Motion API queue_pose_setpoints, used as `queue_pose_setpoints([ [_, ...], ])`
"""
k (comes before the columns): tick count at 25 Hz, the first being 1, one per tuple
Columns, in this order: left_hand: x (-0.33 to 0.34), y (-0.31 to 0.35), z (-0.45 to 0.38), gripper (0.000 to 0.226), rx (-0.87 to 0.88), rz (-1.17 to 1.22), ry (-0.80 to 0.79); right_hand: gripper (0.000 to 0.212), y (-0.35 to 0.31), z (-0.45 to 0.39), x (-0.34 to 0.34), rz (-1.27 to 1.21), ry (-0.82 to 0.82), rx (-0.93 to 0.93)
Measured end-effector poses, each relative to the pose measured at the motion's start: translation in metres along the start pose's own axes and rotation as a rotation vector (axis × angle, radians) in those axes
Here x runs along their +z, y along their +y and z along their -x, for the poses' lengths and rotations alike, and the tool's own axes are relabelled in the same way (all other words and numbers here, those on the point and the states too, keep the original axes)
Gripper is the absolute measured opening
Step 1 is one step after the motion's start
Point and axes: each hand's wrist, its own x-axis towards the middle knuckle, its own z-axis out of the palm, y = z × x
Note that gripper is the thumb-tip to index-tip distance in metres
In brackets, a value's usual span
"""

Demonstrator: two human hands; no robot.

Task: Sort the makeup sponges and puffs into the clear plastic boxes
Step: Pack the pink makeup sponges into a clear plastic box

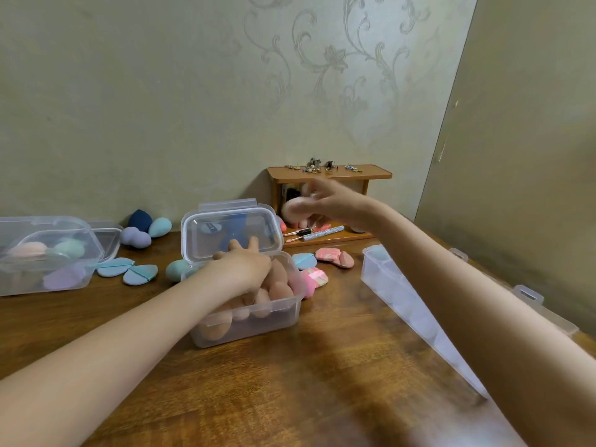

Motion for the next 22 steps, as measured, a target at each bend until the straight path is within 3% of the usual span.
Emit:
queue_pose_setpoints([
  [3,0.002,-0.017,0.021,0.056,0.088,0.217,0.113,0.013,-0.023,0.023,0.035,-0.208,-0.637,0.018],
  [5,0.011,-0.037,0.033,0.054,0.224,0.289,0.189,0.017,-0.019,0.023,0.058,-0.173,-0.819,0.052],
  [7,0.021,-0.053,0.040,0.055,0.285,0.294,0.198,0.021,-0.017,0.018,0.077,-0.171,-0.843,0.106],
  [13,0.029,-0.082,0.059,0.044,0.266,0.512,0.234,0.023,-0.029,0.012,0.101,-0.198,-0.796,0.162],
  [15,0.034,-0.091,0.064,0.038,0.228,0.487,0.232,0.024,-0.033,0.009,0.107,-0.180,-0.804,0.173],
  [19,0.037,-0.092,0.070,0.027,0.185,0.422,0.290,0.035,-0.046,0.005,0.124,0.031,-0.753,0.190],
  [22,0.042,-0.094,0.068,0.026,0.151,0.396,0.356,0.035,-0.057,0.000,0.141,0.378,-0.696,0.087],
])
